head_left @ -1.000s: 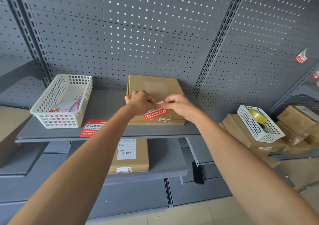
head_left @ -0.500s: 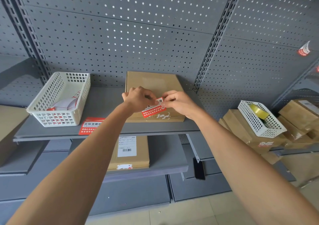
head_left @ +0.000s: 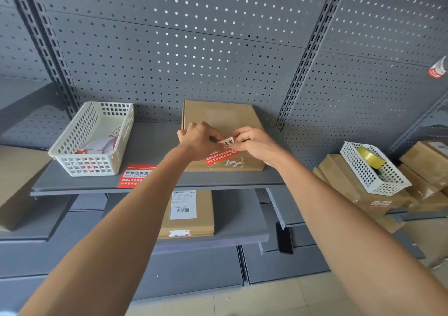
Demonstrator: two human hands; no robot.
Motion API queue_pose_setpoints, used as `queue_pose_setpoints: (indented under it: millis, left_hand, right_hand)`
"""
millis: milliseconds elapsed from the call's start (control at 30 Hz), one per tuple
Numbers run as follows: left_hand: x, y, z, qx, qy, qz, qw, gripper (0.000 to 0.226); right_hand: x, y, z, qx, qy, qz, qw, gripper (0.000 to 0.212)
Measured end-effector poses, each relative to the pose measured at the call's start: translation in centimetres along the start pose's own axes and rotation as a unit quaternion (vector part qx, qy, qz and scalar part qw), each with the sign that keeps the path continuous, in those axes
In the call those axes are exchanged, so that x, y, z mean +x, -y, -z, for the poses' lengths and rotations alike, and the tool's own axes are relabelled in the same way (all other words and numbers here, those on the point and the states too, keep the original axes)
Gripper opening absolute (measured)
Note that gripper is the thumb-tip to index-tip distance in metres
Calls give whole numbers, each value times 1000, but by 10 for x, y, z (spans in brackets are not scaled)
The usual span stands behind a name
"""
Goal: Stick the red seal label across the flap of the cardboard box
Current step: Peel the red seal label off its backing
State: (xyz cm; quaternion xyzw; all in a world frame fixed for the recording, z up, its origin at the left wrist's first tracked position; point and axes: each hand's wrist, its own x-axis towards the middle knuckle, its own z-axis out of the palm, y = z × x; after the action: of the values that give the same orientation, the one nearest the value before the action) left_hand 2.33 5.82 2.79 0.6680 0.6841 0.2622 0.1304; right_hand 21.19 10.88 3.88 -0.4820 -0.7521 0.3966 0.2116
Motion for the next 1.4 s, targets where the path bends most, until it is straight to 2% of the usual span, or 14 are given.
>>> queue_pose_setpoints:
  millis: [100,367,833,1000,1200,1400]
  left_hand:
    - [1,0,0,-5,7,1,1000,21]
    - [0,-3,2,-23,3,19,1000,20]
    - [-9,-7,4,1,-13,4,1000,15]
    - [-9,-7,4,1,-14,5,1000,18]
    - [-9,-6,4,8,-15,-6,1000,19]
    - [-17,4,4,20,-16,-50,998,21]
  right_hand:
    - [-2,2,1,5,5,1,1000,8]
    - [-3,2,4,11,22,1,1000,5]
    - [-5,3,3,21,-6,4,1000,3]
    - [-9,1,3,35,-31,-6,999,39]
    - [-9,-1,-1,-61,-40,45,996,19]
    - [-10,1,2,-66,-18,23,997,18]
